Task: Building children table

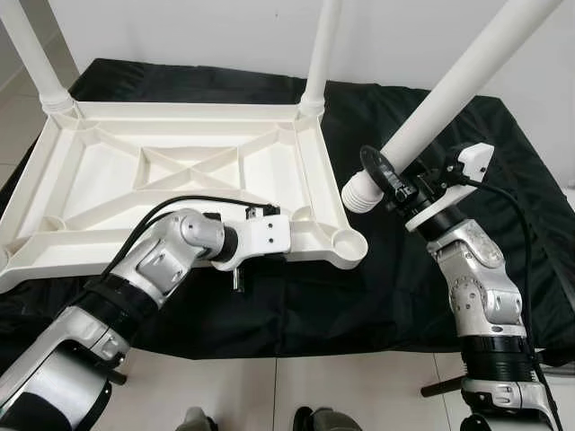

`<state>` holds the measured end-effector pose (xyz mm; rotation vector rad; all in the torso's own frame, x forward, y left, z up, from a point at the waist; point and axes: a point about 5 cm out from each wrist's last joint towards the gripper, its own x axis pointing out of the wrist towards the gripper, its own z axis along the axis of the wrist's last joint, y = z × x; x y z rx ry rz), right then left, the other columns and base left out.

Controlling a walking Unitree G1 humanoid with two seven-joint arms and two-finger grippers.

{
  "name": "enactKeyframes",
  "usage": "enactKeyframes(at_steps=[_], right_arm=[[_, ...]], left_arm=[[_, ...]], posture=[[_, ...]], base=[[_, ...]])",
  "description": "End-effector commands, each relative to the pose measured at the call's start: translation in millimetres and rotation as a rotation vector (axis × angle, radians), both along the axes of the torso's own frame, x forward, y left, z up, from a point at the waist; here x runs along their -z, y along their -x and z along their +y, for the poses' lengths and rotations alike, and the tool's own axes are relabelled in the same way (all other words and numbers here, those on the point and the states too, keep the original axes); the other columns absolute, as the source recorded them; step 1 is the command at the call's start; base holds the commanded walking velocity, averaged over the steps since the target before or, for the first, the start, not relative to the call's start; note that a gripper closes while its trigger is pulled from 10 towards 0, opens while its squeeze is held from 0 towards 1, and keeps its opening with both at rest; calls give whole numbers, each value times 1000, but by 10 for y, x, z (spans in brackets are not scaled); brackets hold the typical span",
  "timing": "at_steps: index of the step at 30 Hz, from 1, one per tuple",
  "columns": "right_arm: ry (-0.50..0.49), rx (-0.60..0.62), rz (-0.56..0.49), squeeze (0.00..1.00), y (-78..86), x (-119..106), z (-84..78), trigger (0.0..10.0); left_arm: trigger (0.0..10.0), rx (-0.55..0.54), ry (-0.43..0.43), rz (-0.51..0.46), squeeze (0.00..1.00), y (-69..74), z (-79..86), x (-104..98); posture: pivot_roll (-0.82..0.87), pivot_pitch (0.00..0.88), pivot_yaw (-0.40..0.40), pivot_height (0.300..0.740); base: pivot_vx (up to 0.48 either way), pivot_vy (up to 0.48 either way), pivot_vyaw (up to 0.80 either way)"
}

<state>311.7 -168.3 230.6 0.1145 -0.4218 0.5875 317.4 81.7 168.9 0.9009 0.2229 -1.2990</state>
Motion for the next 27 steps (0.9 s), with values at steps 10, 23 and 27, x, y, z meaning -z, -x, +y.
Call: enactKeyframes(at_steps=[10,23,27], right_arm=[[0,-2,-22,0,-4,-40,-24,10000],[12,-18,-27,0,-14,-58,-7,10000],[11,-18,-28,0,-10,-60,-5,10000]], left_arm=[[10000,-2,340,35,0,95,-150,-363],[10000,-27,321,82,1000,146,-138,-290],[10000,-13,311,90,1000,171,-151,-274]], posture=[[16,109,-46,740],[18,110,-53,740],[17,111,-51,740]], base=[[0,0,0],[0,0,0],[0,0,0]])
